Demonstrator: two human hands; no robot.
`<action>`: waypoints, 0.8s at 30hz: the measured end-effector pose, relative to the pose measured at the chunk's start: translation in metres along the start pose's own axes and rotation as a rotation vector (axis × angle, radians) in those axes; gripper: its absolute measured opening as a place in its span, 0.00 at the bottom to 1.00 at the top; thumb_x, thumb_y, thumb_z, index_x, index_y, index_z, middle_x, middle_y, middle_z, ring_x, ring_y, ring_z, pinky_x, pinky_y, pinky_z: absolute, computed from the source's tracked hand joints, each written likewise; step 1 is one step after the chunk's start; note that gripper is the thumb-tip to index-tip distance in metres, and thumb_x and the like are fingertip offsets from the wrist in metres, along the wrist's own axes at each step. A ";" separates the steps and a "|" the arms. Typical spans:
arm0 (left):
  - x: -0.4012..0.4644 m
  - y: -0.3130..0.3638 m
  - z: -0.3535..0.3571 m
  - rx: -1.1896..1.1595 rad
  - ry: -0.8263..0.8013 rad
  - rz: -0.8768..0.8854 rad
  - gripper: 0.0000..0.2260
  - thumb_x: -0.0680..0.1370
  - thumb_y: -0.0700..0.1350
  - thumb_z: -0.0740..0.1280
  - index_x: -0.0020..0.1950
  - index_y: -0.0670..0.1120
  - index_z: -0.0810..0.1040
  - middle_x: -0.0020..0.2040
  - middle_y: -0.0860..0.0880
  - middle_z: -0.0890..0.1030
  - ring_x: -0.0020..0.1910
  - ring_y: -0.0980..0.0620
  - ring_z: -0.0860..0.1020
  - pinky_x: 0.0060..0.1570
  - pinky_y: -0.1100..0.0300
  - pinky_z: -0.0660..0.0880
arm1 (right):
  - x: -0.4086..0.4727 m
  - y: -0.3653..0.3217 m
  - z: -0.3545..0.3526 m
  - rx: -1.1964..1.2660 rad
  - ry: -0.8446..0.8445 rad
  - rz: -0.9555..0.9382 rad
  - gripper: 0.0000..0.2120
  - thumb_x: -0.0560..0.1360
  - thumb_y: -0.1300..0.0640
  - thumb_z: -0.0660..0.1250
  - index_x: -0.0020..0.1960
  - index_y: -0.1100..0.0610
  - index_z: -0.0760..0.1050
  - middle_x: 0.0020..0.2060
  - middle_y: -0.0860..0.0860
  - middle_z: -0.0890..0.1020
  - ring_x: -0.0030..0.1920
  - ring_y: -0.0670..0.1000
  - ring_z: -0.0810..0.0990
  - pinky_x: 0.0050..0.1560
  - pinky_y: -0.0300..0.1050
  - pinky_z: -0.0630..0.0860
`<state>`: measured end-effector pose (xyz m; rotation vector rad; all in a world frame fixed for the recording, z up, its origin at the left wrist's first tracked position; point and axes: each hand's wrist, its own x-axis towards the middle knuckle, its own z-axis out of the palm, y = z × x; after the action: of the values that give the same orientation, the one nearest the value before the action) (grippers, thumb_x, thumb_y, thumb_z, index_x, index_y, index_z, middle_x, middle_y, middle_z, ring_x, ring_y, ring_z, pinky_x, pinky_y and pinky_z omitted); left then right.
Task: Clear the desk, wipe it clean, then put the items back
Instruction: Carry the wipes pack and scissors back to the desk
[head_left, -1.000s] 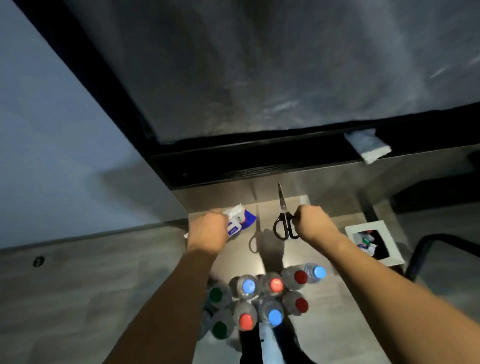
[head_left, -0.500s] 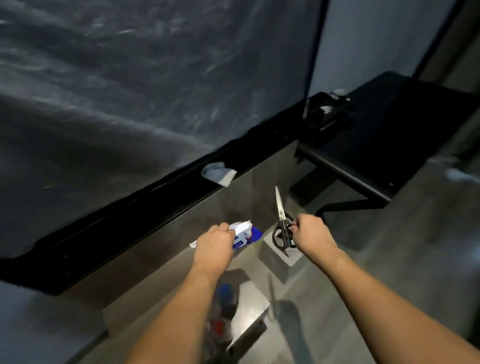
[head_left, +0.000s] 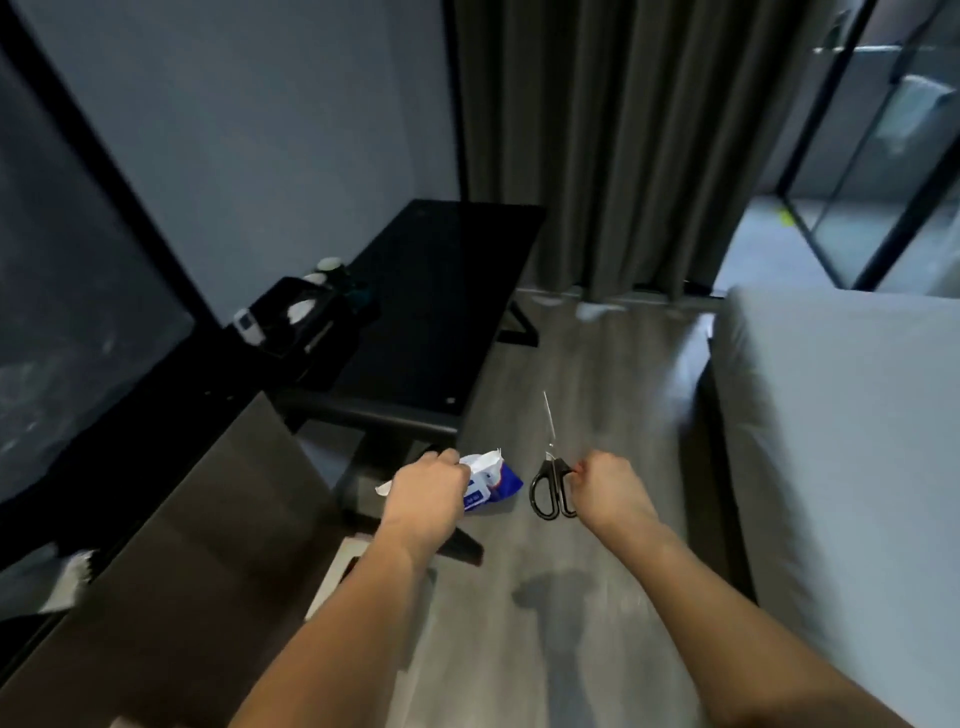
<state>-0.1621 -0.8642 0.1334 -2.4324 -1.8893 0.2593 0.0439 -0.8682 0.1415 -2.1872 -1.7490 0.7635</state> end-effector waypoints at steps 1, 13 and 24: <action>0.019 0.013 -0.005 0.010 0.000 0.022 0.12 0.77 0.43 0.66 0.60 0.45 0.76 0.54 0.47 0.75 0.53 0.47 0.75 0.44 0.54 0.71 | 0.010 0.012 -0.009 0.012 0.006 0.032 0.10 0.78 0.58 0.61 0.52 0.63 0.77 0.51 0.62 0.81 0.53 0.63 0.80 0.49 0.48 0.75; 0.277 0.074 -0.024 0.003 0.030 0.193 0.11 0.76 0.40 0.64 0.58 0.45 0.77 0.54 0.48 0.76 0.53 0.47 0.76 0.43 0.55 0.72 | 0.210 0.067 -0.098 0.005 0.092 0.144 0.09 0.81 0.57 0.60 0.52 0.60 0.77 0.36 0.49 0.74 0.32 0.44 0.71 0.26 0.33 0.61; 0.514 0.097 -0.066 -0.018 0.039 0.180 0.10 0.76 0.39 0.64 0.57 0.45 0.77 0.54 0.47 0.76 0.53 0.47 0.78 0.42 0.57 0.71 | 0.413 0.076 -0.166 -0.012 0.112 0.143 0.05 0.80 0.58 0.61 0.48 0.57 0.75 0.35 0.48 0.72 0.31 0.40 0.67 0.26 0.32 0.58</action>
<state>0.0648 -0.3885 0.1328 -2.6024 -1.6668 0.2011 0.2568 -0.4702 0.1403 -2.3349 -1.5612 0.6490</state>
